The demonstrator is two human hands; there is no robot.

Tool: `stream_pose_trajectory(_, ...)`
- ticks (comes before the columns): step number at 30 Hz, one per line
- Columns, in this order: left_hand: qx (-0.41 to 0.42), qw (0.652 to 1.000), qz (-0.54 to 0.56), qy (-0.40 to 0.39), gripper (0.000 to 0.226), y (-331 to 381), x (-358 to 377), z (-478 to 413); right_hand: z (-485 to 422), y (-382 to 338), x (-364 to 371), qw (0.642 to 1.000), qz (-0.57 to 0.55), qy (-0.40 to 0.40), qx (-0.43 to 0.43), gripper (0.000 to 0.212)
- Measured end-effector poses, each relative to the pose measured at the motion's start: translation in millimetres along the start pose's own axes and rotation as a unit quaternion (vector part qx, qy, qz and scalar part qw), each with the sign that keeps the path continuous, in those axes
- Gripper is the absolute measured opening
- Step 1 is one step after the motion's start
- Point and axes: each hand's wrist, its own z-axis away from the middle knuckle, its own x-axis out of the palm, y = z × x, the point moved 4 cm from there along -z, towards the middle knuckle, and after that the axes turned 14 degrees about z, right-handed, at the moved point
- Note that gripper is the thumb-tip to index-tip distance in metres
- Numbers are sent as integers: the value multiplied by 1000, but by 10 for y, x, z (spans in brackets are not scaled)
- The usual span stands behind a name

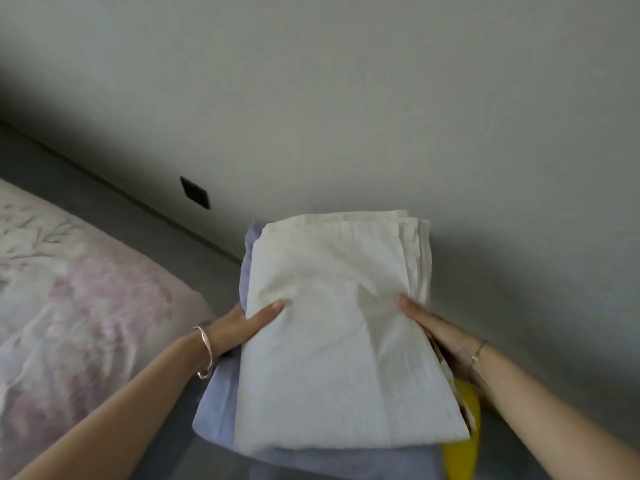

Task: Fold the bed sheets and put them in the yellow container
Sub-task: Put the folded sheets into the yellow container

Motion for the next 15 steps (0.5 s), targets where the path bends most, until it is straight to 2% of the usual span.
stream_pose_trajectory(2, -10, 999, -27, -32, 112, -152, 517, -268, 201, 440, -351, 999, -27, 18, 10, 109)
stream_pose_trajectory(6, -22, 996, -64, -66, 101, -491, 1317, -700, 427, 1217, -863, 995, -77, 59, 32, 109)
stream_pose_trajectory(9, -37, 990, -85, -107, 56, -862, 1860, -1000, 456, 1842, -1145, 988, -110, 93, 52, 93)
stream_pose_trajectory(12, -32, 987, -122, -100, 25, -1296, 2156, -1349, 291, 2435, -1316, 985, -121, 108, 56, 108)
stream_pose_trajectory(14, -42, 985, -132, -103, 28, -1599, 2209, -1553, 113, 2831, -1358, 985, -120, 103, 68, 112)
stream_pose_trajectory(15, -46, 985, -128, -110, 39, -1779, 2209, -1661, 36, 2992, -1336, 986, -117, 98, 72, 114)
